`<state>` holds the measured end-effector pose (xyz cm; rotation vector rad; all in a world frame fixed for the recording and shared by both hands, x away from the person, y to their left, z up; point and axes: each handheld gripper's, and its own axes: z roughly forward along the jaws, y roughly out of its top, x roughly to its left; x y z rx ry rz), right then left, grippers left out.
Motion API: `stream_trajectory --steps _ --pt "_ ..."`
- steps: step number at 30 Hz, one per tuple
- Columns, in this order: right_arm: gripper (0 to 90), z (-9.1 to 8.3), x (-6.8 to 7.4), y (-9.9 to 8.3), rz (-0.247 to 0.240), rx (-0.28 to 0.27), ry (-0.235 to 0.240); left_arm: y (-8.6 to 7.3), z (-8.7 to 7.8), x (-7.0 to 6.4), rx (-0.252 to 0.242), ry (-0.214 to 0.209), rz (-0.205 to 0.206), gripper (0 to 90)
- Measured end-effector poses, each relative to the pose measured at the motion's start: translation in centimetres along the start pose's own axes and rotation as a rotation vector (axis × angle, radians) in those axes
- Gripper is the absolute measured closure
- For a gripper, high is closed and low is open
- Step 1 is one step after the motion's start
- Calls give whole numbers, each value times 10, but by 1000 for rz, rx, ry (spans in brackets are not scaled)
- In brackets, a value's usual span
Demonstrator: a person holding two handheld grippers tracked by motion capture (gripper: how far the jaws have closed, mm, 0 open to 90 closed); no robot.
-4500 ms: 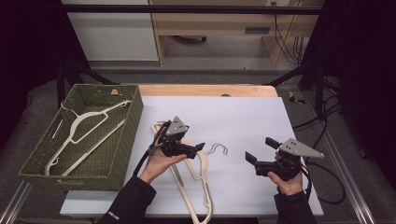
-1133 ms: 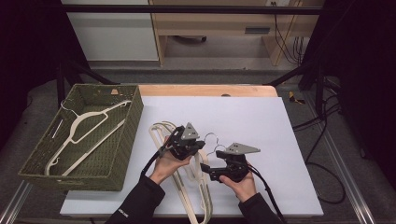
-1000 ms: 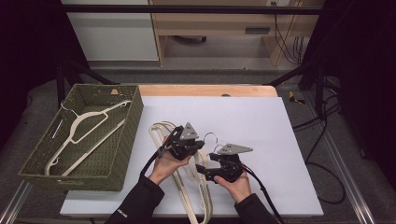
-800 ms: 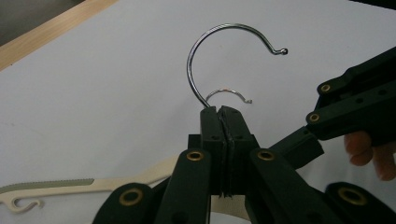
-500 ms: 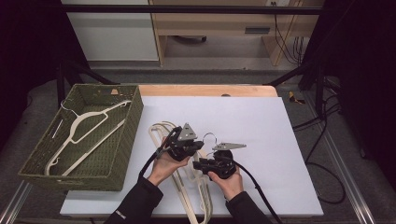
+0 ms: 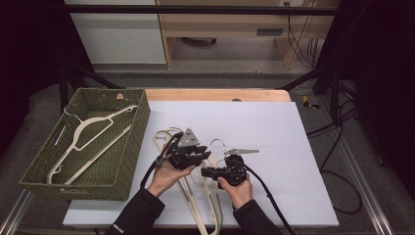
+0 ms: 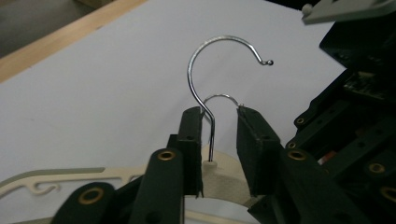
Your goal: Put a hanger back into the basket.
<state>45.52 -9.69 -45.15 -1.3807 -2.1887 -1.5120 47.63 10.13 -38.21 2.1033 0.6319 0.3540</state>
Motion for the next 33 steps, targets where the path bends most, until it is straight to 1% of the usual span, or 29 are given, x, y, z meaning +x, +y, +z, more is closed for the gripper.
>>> stream_trajectory --steps 1,4,6,7,8,10,12,14,15,16,18,21,22,23,24,26,27,28,29,30,32,33 --pt "810 0 0 0 4 0 4 1 -9 2 -20 6 -11 663" --pt "827 0 2 0 26 2 23 0 -29 8 -51 24 -39 530" --pt "839 -1 3 0 32 -3 36 -2 -40 11 -63 34 -51 464" --pt "843 -1 3 0 31 -12 52 -5 -47 13 -68 39 -58 435" --pt "851 -3 5 1 43 -12 63 -6 -51 14 -69 44 -57 395" --pt "862 -6 7 1 53 -23 91 -12 -62 16 -73 65 -59 351" --pt "868 -10 10 2 63 -21 113 -17 -70 17 -84 63 -73 305" --pt "870 -13 15 4 49 -22 127 -22 -80 19 -116 52 -90 280" --pt "870 -14 17 5 34 -28 127 -24 -84 19 -127 52 -96 264" --pt "871 -17 20 6 34 -21 123 -26 -88 19 -134 55 -94 248" --pt "871 -21 22 9 -5 -31 109 -29 -96 19 -150 52 -96 214" --pt "871 -27 24 11 -34 -36 111 -32 -106 18 -181 39 -99 194" --pt "871 -29 24 13 -55 -43 112 -33 -108 17 -188 36 -98 188" --pt "872 -32 24 14 -65 -43 112 -34 -109 16 -192 35 -99 182" --pt "871 -34 25 15 -74 -42 109 -36 -110 15 -192 35 -99 175" --pt "871 -40 25 17 -124 -41 98 -37 -109 15 -186 29 -95 165" --pt "871 -42 25 18 -150 -41 91 -37 -108 15 -174 31 -91 161" --pt "871 -46 26 20 -178 -35 84 -37 -107 14 -168 35 -89 156" --pt "872 -49 26 21 -195 -31 78 -37 -106 14 -163 35 -86 153" --pt "872 -52 26 22 -225 -25 74 -37 -105 14 -159 29 -85 152" --pt "871 -57 26 24 -259 -11 81 -36 -102 13 -147 17 -81 145" --pt "871 -59 26 24 -266 -1 87 -36 -100 11 -140 7 -77 144"
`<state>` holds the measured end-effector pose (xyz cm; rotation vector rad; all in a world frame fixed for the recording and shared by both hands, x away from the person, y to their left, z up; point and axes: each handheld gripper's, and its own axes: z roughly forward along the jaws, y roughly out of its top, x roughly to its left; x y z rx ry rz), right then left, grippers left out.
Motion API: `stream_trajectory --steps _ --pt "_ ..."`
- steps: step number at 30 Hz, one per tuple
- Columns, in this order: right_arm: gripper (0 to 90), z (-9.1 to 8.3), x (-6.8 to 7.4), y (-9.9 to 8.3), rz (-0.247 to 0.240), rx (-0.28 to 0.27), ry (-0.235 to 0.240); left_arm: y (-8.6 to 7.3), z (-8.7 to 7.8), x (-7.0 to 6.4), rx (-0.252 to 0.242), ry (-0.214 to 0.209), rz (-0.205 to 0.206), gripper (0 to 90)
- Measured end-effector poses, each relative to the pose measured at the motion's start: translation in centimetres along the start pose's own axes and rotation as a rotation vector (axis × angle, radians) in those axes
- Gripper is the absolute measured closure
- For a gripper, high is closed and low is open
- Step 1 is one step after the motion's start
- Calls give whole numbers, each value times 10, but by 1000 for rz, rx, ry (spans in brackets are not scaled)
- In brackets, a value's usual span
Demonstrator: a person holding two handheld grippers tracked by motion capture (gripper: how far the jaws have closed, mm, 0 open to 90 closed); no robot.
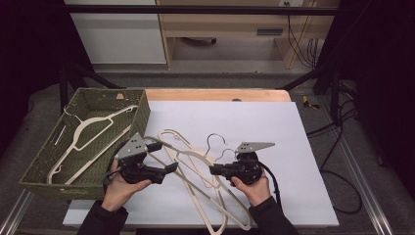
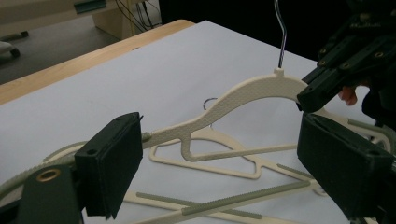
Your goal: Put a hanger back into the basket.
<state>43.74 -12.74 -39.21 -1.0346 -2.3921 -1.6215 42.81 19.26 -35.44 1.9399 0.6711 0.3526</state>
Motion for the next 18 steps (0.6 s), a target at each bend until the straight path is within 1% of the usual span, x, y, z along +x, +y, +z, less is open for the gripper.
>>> stream_trajectory --steps 1,4,7,8,9,11,13,17,18 --pt "872 -2 -1 1 -25 6 7 0 2 -1 10 -10 8 144" --pt "871 -6 -1 2 -64 28 15 3 11 -6 51 -37 39 147" --pt "871 -9 2 2 -88 44 37 5 23 -10 89 -67 56 188" --pt "871 -9 2 2 -106 48 39 5 27 -11 103 -74 67 201" --pt "871 -10 4 1 -111 53 47 6 31 -12 120 -81 80 215" --pt "871 -10 6 1 -130 65 56 5 37 -15 145 -92 100 255" --pt "871 -10 7 0 -149 79 59 6 41 -16 171 -103 110 314" --pt "871 -9 10 -1 -164 94 71 5 46 -16 212 -136 122 456" --pt "872 -9 10 -1 -167 97 75 4 46 -17 224 -145 130 478"
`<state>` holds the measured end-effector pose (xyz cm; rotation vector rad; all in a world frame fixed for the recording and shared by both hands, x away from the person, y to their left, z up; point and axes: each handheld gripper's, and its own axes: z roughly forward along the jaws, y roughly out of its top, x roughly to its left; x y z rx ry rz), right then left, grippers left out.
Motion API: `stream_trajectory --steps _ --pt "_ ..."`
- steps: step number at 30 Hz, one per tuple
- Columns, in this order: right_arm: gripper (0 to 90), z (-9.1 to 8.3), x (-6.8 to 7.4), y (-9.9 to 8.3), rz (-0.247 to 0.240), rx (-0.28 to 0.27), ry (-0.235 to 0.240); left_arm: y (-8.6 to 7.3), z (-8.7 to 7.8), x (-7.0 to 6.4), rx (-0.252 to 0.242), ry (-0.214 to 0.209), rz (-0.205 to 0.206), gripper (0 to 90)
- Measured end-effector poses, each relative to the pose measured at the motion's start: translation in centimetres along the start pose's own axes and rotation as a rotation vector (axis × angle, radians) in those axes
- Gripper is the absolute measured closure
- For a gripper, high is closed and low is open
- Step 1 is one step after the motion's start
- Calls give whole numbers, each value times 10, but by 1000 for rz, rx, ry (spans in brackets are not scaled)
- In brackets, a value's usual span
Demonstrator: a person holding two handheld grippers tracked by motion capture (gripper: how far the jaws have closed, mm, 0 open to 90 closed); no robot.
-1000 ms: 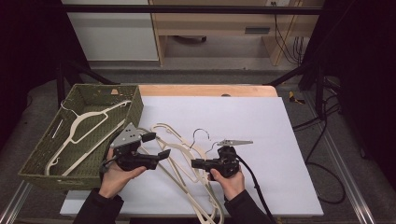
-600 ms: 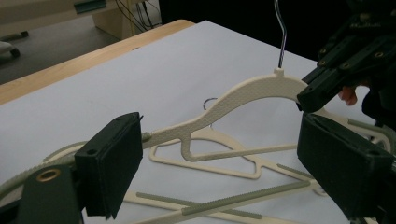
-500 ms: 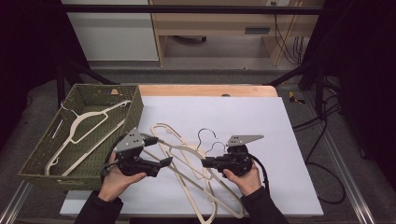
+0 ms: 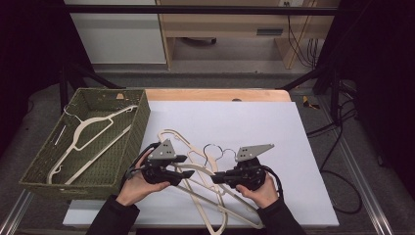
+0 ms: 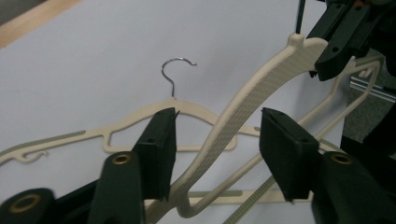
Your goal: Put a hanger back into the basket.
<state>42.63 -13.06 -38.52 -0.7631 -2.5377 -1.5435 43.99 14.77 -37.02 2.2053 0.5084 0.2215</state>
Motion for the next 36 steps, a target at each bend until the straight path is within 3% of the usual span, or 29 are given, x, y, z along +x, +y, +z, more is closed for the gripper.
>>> stream_trajectory --steps 4,6,10,12,14,15,18,20,26,31,36 --pt "872 2 1 0 -13 22 15 -1 1 -1 23 -28 22 616" --pt "872 2 1 -1 -17 29 17 -1 1 -1 60 -29 57 640" --pt "868 3 1 -1 -27 43 29 -3 2 -5 84 -37 66 687" --pt "859 3 1 -1 -29 47 20 -4 2 -6 103 -37 84 709" --pt "836 3 2 -2 -37 43 -8 -4 1 -8 107 -43 82 739" --pt "824 3 2 -2 -46 39 -31 -4 1 -9 123 -50 102 753" --pt "769 3 2 -4 -60 11 -89 -4 0 -14 110 -77 68 799" --pt "732 2 0 -6 -66 -6 -95 -4 0 -17 122 -83 81 818" --pt "618 1 1 -8 -97 -59 -154 -5 -2 -26 74 -87 47 862" --pt "481 -7 1 -10 -90 -121 -206 -5 -7 -27 56 -30 38 867" --pt "341 -26 -5 -19 -75 -195 -294 -7 -14 -24 2 27 -20 867"
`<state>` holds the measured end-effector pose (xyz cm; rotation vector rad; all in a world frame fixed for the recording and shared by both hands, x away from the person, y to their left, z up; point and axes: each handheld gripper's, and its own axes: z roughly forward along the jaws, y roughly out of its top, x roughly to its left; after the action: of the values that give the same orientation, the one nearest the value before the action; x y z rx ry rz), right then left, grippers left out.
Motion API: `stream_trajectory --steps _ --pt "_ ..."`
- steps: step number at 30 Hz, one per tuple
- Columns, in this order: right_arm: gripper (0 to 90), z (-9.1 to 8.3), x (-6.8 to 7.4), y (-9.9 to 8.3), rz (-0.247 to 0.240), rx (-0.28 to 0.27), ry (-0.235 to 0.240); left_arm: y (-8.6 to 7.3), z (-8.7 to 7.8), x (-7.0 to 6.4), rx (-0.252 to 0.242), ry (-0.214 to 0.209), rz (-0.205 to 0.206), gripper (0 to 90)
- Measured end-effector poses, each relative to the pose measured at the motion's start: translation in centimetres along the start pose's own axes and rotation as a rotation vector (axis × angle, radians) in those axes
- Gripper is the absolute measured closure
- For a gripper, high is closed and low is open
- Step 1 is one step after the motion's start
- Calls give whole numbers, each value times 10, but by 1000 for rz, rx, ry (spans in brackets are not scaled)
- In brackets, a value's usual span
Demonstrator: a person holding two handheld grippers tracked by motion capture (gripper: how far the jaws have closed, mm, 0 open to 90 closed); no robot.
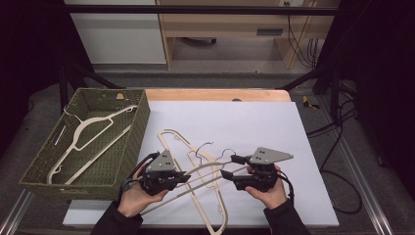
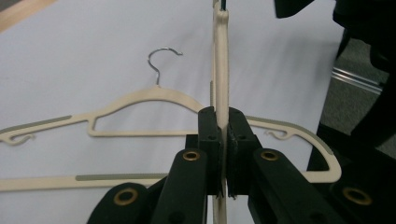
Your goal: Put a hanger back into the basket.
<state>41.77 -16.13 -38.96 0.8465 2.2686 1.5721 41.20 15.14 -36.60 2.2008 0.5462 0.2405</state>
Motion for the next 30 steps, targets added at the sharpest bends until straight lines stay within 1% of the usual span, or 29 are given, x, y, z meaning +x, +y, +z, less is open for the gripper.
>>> stream_trajectory --steps 3,5,7,8,11,13,14,17,20,24,27,30 --pt "226 -13 -8 -8 9 -37 -81 0 -4 2 -22 50 -21 866" --pt "183 -20 -16 -12 35 -36 -126 -1 -8 2 -39 81 -31 866" --pt "147 -27 -24 -15 58 -48 -175 -1 -12 4 -62 111 -42 866" --pt "124 -31 -29 -17 75 -50 -202 -1 -14 5 -71 116 -49 866" --pt "107 -39 -37 -19 109 -67 -256 -1 -24 7 -99 133 -63 866" --pt "101 -46 -42 -20 133 -88 -292 1 -34 9 -123 150 -72 866" --pt "96 -48 -44 -21 142 -89 -303 1 -38 10 -130 157 -70 867" --pt "87 -53 -49 -22 151 -98 -327 5 -54 13 -174 177 -74 866" --pt "77 -56 -50 -23 156 -100 -334 9 -70 19 -215 193 -77 866" --pt "65 -58 -51 -23 152 -101 -350 13 -85 30 -226 222 -89 866" --pt "61 -59 -52 -23 156 -98 -361 16 -97 38 -241 225 -103 867" --pt "58 -60 -53 -23 156 -100 -369 20 -109 46 -255 236 -102 867"
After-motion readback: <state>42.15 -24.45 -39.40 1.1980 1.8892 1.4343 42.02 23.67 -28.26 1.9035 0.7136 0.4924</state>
